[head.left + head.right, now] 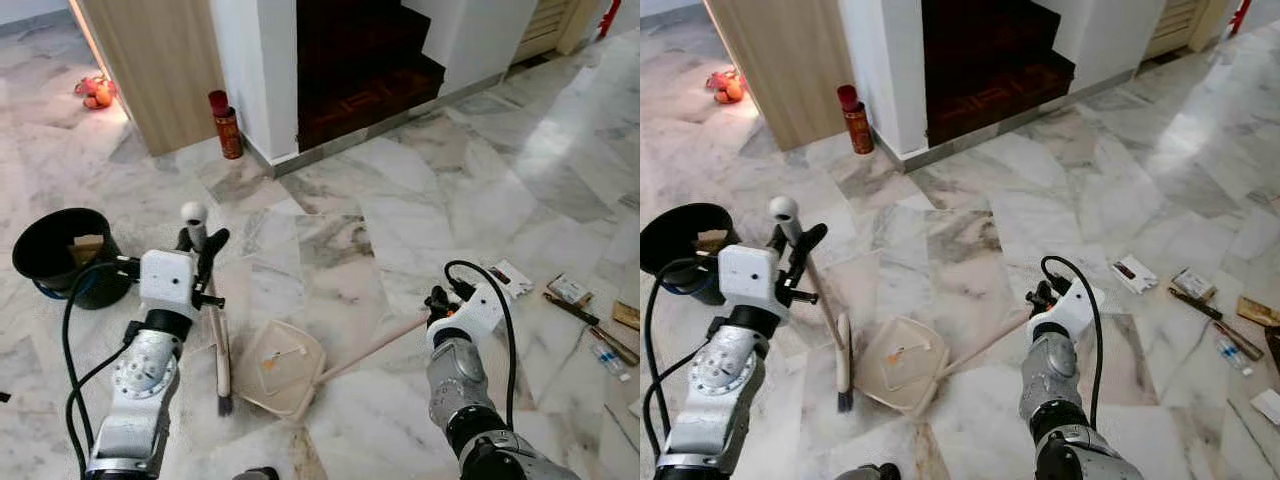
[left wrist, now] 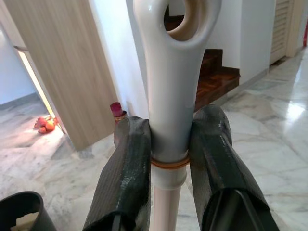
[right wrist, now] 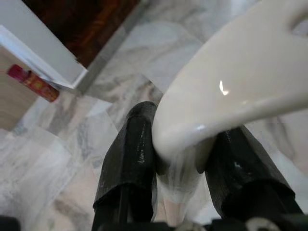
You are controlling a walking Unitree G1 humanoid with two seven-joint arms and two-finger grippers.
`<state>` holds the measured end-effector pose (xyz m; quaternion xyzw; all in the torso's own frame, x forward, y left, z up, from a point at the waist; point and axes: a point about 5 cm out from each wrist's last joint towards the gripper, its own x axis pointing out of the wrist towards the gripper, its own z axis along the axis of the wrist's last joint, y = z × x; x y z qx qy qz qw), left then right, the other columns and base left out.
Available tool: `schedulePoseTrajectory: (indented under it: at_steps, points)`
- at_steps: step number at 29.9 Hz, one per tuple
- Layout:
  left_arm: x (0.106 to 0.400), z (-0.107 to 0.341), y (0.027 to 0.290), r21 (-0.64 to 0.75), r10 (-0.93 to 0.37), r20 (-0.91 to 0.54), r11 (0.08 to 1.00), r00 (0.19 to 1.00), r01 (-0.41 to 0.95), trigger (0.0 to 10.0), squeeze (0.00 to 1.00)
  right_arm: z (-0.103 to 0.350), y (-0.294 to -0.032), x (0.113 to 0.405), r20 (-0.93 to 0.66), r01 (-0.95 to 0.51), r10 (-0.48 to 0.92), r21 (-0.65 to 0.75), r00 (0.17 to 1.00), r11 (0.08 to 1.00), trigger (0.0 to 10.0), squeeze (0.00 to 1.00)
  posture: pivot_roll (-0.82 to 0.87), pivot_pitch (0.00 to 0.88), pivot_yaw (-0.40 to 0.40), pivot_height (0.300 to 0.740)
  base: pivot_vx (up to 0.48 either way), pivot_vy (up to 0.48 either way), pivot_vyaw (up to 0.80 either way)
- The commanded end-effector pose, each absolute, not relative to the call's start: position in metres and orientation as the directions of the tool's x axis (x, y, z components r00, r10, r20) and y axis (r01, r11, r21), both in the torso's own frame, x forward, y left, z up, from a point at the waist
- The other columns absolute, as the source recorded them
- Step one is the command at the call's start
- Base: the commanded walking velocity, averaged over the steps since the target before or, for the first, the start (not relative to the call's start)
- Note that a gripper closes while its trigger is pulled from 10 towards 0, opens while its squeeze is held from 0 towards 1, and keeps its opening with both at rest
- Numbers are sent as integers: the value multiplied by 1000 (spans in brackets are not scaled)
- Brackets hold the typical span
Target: Sweep floor
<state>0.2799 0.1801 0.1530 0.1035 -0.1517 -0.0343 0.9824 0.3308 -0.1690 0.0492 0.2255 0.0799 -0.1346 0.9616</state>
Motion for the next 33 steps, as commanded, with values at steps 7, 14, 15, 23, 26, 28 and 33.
schedulePoseTrajectory:
  at_steps: [7,14,15,23,26,28,33]
  points:
    - [273,141,194,253,-30,281,966,959,-44,10000,0,71,-171,336,-70,230,-221,406,973,885,10000,0,160,84,-1,740,0,0,0]
    - [273,137,197,259,-15,267,964,963,-56,10000,0,79,-170,336,-10,206,-215,329,977,922,10000,0,153,87,-2,740,0,0,0]
    - [273,137,197,259,-15,267,964,963,-56,10000,0,79,-170,336,-10,206,-215,329,977,922,10000,0,153,87,-2,740,0,0,0]
    - [275,138,195,244,-3,277,968,961,-67,10000,0,85,-167,334,36,170,-188,287,981,943,10000,0,146,97,-2,740,0,0,678]
    - [275,137,194,238,1,278,969,961,-70,10000,0,86,-165,334,41,155,-174,284,984,946,10000,0,146,102,-3,740,0,0,750]
    - [275,137,194,236,3,277,969,961,-71,10000,0,87,-165,334,43,153,-172,282,984,947,10000,0,146,106,-3,740,0,0,753]
    - [274,134,195,228,17,266,970,964,-80,10000,0,90,-165,335,43,164,-185,294,982,942,10000,0,144,111,-3,740,0,0,769]
